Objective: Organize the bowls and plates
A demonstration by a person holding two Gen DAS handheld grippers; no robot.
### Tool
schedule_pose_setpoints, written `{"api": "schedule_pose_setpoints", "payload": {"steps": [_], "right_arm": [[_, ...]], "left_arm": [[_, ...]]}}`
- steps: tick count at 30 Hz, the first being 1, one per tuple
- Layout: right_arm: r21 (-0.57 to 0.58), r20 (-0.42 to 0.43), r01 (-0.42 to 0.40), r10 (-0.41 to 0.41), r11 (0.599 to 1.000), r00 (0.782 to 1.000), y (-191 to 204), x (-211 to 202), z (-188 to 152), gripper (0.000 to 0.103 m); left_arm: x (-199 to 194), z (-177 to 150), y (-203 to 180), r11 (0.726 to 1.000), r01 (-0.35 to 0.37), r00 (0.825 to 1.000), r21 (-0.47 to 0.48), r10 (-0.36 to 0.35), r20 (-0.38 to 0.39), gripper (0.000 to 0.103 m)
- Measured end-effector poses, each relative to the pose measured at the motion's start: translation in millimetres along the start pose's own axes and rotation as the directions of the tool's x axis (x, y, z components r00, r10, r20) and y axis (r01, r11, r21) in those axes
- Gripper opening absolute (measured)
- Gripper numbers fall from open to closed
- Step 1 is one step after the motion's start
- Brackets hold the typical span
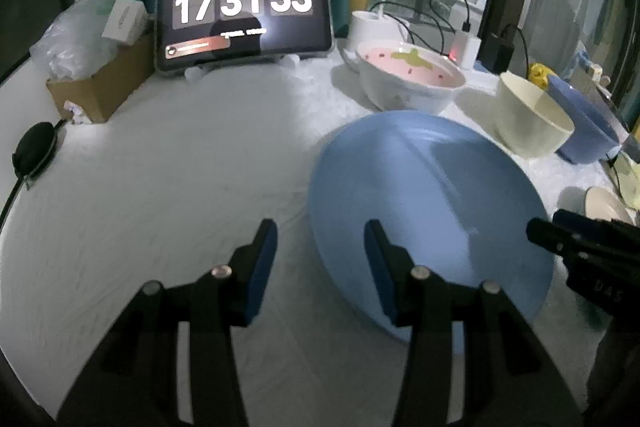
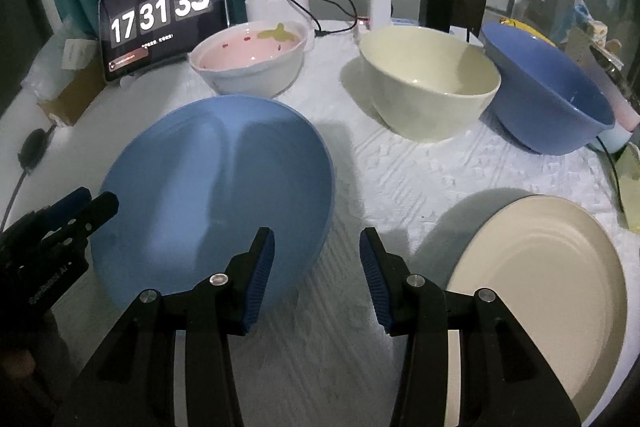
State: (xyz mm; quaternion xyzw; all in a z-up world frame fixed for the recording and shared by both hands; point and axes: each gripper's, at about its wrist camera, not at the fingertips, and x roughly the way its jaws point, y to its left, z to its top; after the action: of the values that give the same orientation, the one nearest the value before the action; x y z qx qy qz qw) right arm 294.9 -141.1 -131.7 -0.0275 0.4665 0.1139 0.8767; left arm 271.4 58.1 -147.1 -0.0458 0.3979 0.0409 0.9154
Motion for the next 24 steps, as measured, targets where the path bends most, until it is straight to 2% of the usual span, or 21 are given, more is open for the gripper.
{"api": "schedule_pose_setpoints", "payload": {"steps": [7,12,14,17,24], "right_arm": [[0.003,-0.015,-0.017,0.017,1.000,1.000,-1.3,9.7,-0.6,0.045],[-0.011,-0.025,-0.033,0.033,0.999,0.999,1.6,13.6,-3.2,0.031],[-0.028,-0.023,-0.041,0.040,0.999,0.999,5.2,12.6,-3.8,0.024],[-0.033,-0.015,-0.041,0.041,0.999,0.999,5.5,11.4,-5.2,0.023],[-0.053,0.003,-0.035,0.036,0.998,0.999,6.4,2.6,-9.0,0.022]], "left_arm": [[12.0,-3.4,-0.3,1.000,-0.009,0.999,0.002,0.009,-0.039,0.047],[16.4,-4.2,-3.8,1.000,0.012,0.998,0.008,-0.012,-0.060,0.046],[15.7,-5.1,-5.6,1.000,0.022,0.998,0.017,-0.021,-0.061,0.042],[14.6,-4.7,-9.6,0.999,0.040,0.998,0.034,-0.038,-0.059,0.031],[12.2,-5.9,-6.5,0.998,0.058,0.996,0.015,-0.057,-0.065,0.029]]}}
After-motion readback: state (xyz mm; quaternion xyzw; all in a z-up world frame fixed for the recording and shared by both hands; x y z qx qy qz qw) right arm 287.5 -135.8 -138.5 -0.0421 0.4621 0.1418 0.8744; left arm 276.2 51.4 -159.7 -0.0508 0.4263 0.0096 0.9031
